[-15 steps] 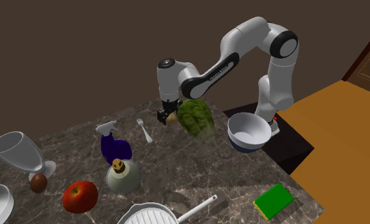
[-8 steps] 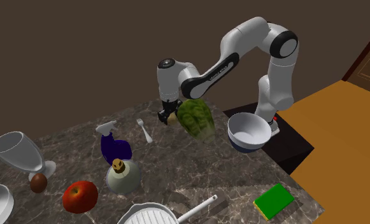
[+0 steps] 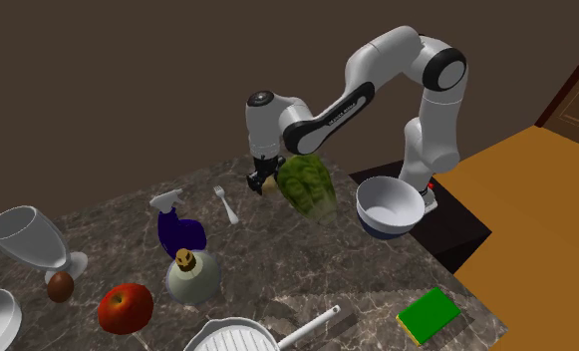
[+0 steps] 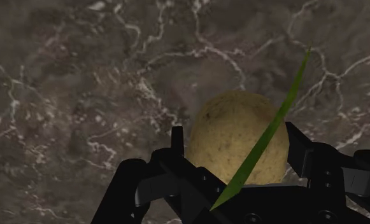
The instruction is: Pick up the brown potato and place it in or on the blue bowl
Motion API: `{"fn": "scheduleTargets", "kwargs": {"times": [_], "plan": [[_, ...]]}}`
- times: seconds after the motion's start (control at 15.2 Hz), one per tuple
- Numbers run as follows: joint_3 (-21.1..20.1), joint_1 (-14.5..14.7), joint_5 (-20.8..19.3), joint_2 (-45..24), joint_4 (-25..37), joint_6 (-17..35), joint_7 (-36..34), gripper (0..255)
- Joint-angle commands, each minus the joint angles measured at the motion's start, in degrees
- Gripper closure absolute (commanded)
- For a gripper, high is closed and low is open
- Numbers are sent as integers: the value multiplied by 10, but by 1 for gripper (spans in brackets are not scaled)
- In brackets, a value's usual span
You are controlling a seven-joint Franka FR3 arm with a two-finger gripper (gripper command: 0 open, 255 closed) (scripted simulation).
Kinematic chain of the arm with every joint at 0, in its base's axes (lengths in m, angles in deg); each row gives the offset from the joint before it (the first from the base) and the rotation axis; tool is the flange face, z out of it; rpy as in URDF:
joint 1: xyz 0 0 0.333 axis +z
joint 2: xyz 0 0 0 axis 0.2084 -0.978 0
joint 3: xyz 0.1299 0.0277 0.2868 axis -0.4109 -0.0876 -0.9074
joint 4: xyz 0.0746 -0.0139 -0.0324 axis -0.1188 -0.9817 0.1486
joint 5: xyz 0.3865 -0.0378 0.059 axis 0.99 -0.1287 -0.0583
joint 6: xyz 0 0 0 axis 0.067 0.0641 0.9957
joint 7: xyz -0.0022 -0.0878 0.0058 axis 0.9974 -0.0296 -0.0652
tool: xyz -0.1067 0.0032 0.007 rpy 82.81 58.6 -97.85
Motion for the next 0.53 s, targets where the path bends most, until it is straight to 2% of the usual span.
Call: {"fn": "scheduleTargets", "kwargs": {"times": [0.0,0.46], "plan": [[0,0,1,4,7,-11,1,255],[-1,0,5,20,42,-61,5,255]]}}
